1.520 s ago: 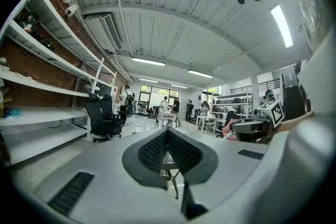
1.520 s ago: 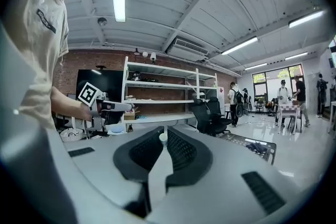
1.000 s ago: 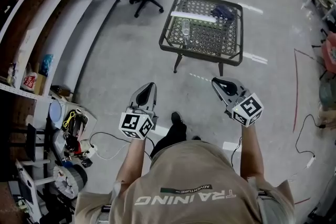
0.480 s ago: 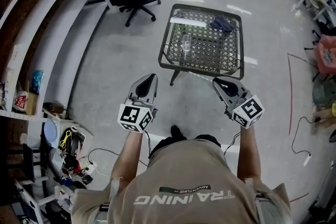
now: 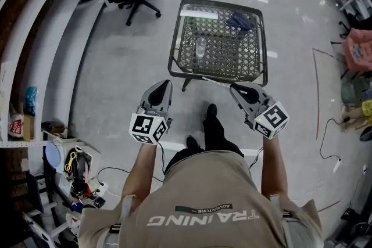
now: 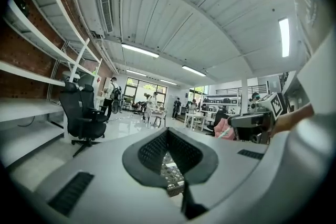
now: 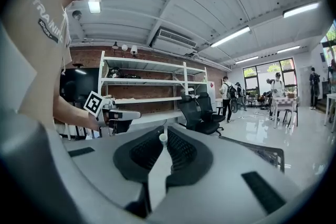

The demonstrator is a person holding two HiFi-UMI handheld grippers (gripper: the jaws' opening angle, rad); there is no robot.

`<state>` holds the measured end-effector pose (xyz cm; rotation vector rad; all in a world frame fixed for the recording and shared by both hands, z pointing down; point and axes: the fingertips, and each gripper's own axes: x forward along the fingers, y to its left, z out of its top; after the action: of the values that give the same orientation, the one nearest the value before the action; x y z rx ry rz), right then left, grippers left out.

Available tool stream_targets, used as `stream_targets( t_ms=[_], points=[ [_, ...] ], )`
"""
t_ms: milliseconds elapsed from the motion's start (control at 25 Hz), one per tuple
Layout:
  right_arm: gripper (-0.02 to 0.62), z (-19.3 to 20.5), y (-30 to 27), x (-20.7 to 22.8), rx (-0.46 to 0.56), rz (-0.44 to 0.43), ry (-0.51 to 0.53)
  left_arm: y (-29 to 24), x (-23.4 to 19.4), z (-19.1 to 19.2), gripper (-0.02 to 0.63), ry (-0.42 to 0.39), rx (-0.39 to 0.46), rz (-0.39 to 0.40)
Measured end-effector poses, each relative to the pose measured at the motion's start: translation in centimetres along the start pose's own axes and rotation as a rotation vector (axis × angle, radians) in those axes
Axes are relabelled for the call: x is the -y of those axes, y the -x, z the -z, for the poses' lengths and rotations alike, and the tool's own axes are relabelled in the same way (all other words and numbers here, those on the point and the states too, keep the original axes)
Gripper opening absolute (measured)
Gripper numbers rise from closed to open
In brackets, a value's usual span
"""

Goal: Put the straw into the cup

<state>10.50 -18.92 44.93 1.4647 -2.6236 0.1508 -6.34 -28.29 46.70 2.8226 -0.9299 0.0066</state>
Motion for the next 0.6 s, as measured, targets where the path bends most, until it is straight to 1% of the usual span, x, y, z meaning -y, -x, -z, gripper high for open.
stream_targets(
  t_ms=[160, 280, 440, 600],
  points=[
    [0.034, -0.1, -1.9, 2.9, 0.003, -0.015, 0.004, -2.5, -1.2, -0.2, 0.017, -0.001, -0.011, -0.015],
    [0.034, 0.1, -4.2, 5.8, 0.008, -0.030, 0.005, -5.0, -3.0, -0.7, 0.017, -0.013, -0.010, -0.030],
    [0.034, 0.2, -7.1, 10.5, 0.005, -0.056, 0.011, -9.5, -5.0, -1.6, 0.017, -0.020, -0.006, -0.058],
    [0.034, -0.9, -9.2, 15.1, 0.005, -0.099, 0.030, -14.3, -6.3, -3.5, 0.017, -0.024, 0.013, -0.081]
  ],
)
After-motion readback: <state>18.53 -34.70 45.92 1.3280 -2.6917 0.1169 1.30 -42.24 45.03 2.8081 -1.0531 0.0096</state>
